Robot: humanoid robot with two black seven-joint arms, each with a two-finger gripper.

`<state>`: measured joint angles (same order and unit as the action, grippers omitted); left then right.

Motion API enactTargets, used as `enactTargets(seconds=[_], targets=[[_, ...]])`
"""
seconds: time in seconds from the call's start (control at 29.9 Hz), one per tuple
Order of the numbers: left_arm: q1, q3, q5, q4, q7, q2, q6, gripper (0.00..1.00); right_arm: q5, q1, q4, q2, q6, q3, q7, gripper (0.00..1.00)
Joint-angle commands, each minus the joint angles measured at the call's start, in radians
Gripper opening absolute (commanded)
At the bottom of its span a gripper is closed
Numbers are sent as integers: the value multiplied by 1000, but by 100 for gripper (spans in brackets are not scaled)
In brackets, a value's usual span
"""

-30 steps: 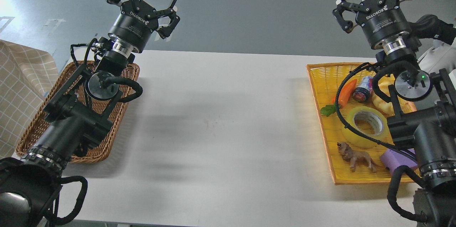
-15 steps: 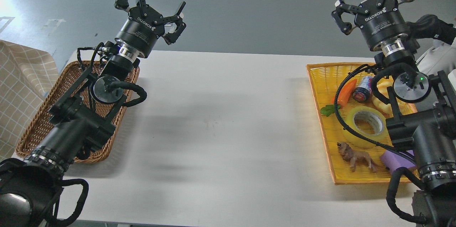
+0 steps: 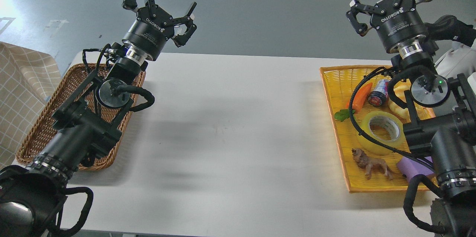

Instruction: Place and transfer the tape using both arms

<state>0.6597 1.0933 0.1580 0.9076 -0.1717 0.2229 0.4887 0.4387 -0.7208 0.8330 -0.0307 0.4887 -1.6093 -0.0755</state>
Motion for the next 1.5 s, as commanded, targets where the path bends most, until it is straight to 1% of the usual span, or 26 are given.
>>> enactTargets(seconds=[0.0,1.17,1.47], targets=[[-3,-1,2,4,0,0,0,98,0,1,0,0,0,0,0,100],[-2,3,2,8,-3,1,0,98,2,12,5,0,0,2,-6,100],[0,2,2,11,-5,0,0,98,2,-2,5,-5,0,57,-6,100]])
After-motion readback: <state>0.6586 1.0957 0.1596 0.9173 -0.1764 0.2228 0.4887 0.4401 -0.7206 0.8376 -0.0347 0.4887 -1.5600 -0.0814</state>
